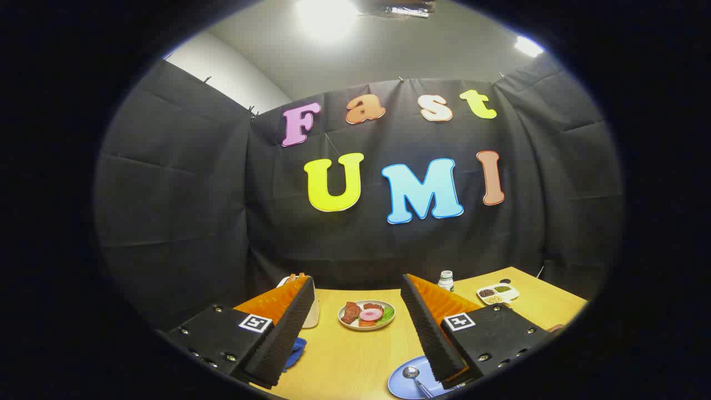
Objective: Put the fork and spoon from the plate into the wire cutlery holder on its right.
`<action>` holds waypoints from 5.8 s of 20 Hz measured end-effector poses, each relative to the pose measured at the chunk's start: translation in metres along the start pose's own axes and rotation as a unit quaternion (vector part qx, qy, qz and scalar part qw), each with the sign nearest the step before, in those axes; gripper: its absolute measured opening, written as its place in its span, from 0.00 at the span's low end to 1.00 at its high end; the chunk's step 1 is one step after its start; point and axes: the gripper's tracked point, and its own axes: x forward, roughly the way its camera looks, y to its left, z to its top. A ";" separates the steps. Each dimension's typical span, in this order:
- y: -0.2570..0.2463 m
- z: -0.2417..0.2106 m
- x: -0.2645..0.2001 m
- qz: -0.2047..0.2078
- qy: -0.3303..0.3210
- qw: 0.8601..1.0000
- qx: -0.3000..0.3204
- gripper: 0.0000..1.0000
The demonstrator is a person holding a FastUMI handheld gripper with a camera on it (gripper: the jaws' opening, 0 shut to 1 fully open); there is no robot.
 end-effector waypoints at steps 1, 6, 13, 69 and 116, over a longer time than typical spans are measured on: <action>-0.002 -0.001 -0.002 -0.003 -0.001 1.000 0.002 0.97; -0.012 0.000 -0.005 -0.015 -0.002 1.000 -0.003 0.97; -0.086 -0.007 0.006 -0.032 0.024 0.998 -0.055 0.97; -0.191 -0.305 -0.076 0.014 0.687 0.715 -0.132 0.02; -0.363 -0.160 -0.137 0.010 0.878 0.435 -0.201 0.07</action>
